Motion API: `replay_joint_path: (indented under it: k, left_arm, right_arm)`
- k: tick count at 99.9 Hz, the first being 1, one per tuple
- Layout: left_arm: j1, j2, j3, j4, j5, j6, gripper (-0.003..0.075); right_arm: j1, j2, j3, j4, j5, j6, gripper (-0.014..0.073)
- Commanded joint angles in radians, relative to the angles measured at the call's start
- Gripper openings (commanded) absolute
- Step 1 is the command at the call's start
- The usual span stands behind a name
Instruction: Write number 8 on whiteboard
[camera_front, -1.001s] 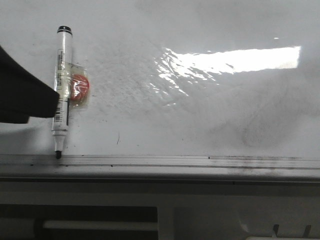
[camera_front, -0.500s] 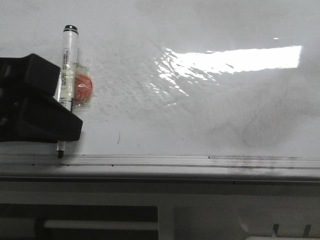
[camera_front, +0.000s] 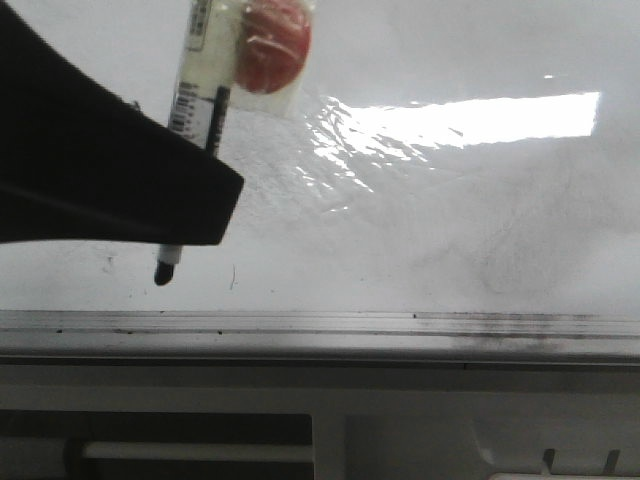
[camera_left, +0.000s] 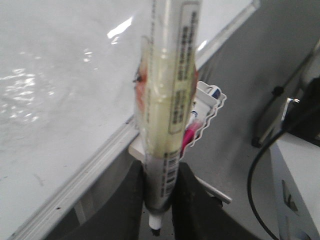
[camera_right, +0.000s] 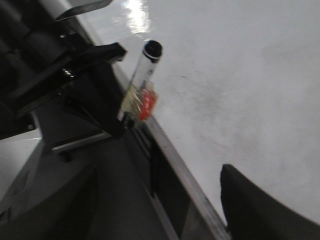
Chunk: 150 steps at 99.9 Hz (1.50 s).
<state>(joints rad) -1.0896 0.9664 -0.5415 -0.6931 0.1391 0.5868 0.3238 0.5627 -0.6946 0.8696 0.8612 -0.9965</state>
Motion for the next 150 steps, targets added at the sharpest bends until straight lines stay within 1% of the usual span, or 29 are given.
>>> replay_joint_path:
  k: [1,13,21,36,46,56,64,69,76,81,83,86,88,93,104,113,117,122,125,127,132,134,135,139,144,150]
  left_arm:
    - [-0.054,-0.02,-0.031,-0.003,-0.05,0.027,-0.0004]
    - [-0.104,-0.02,-0.031,0.0,-0.052,0.027,-0.0004]
    - [-0.123,-0.02,-0.031,0.0,-0.067,0.027,-0.0004]
    - [-0.129,-0.02,-0.031,0.0,-0.079,0.027,-0.0004]
    - [-0.129,-0.02,-0.031,0.0,-0.079,0.029,-0.0004]
    - [-0.129,-0.017,-0.031,0.0,-0.077,0.029,-0.0004]
    - [-0.129,-0.017,-0.031,0.0,-0.074,0.029,-0.0004]
    - [-0.129,-0.017,-0.031,0.0,-0.073,0.029,-0.0004]
    - [-0.129,-0.017,-0.027,0.0,-0.071,0.029,-0.0004]
    - [-0.129,-0.015,-0.026,0.0,-0.071,0.029,-0.0004]
    - [-0.129,-0.015,-0.026,0.0,-0.068,0.029,-0.0004]
    - [-0.129,-0.011,-0.026,0.0,-0.069,0.029,-0.0004]
    - [-0.129,-0.008,-0.026,0.0,-0.069,0.029,-0.0004]
    - [-0.129,-0.004,-0.026,0.0,-0.069,0.029,-0.0004]
    - [-0.129,0.003,-0.026,0.0,-0.084,0.029,-0.0004]
    - [-0.128,0.003,-0.026,0.0,-0.113,0.029,0.0005]
    - [-0.126,0.003,-0.026,-0.002,-0.125,0.029,0.0032]
    - [-0.126,0.003,-0.026,-0.005,-0.145,0.026,0.0096]
    - [-0.126,0.003,-0.028,-0.009,-0.155,0.024,0.0162]
    - [-0.126,-0.002,-0.028,-0.02,-0.163,0.024,0.0192]
    - [-0.122,-0.015,-0.028,-0.052,-0.177,0.024,0.0326]
    - [-0.122,-0.023,-0.028,-0.063,-0.181,0.024,0.0359]
    - [-0.122,-0.025,-0.028,-0.066,-0.181,0.024,0.0391]
    - [-0.122,-0.044,-0.028,-0.069,-0.181,0.024,0.0476]
    - [-0.122,-0.078,-0.028,-0.069,-0.181,0.024,0.0539]
    - [-0.122,-0.128,-0.028,-0.069,-0.183,0.024,0.0555]
  right_arm:
    - [0.016,0.08,-0.036,0.163,-0.018,-0.154,0.0449]
    - [0.041,0.168,-0.036,0.309,0.005,-0.323,0.0449]
    - [0.067,0.225,-0.036,0.35,0.027,-0.399,0.0449]
    - [0.129,0.325,-0.036,0.392,0.029,-0.48,0.0449]
    - [0.165,0.382,-0.036,0.46,0.013,-0.528,0.0449]
    - [0.181,0.422,-0.036,0.534,-0.015,-0.57,0.0449]
    - [0.182,0.437,-0.036,0.574,-0.042,-0.573,0.0442]
    - [0.182,0.44,-0.036,0.588,-0.053,-0.573,0.041]
    - [0.182,0.44,-0.036,0.587,-0.065,-0.573,0.0316]
    - [0.182,0.44,-0.036,0.587,-0.067,-0.573,0.0202]
    - [0.182,0.44,-0.036,0.587,-0.068,-0.573,0.017]
    - [0.182,0.44,-0.036,0.587,-0.068,-0.573,0.0088]
    - [0.182,0.44,-0.036,0.587,-0.068,-0.573,0.0055]
    - [0.182,0.44,-0.036,0.587,-0.068,-0.573,-0.0071]
    - [0.182,0.44,-0.036,0.583,-0.067,-0.573,-0.0064]
    - [0.182,0.44,-0.036,0.547,-0.075,-0.573,-0.0064]
    - [0.182,0.44,-0.036,0.52,-0.087,-0.573,-0.0064]
    - [0.182,0.44,-0.036,0.466,-0.112,-0.558,-0.0064]
    - [0.182,0.438,-0.036,0.421,-0.133,-0.55,-0.0064]
    - [0.182,0.438,-0.038,0.391,-0.142,-0.543,-0.0064]
    - [0.182,0.436,-0.049,0.32,-0.178,-0.509,-0.0064]
    - [0.182,0.432,-0.058,0.288,-0.185,-0.491,-0.0064]
    - [0.182,0.432,-0.061,0.278,-0.193,-0.479,-0.0064]
    - [0.182,0.424,-0.086,0.212,-0.205,-0.449,-0.0064]
    - [0.182,0.417,-0.129,0.12,-0.205,-0.4,-0.0063]
    - [0.182,0.405,-0.2,-0.013,-0.2,-0.29,-0.0063]
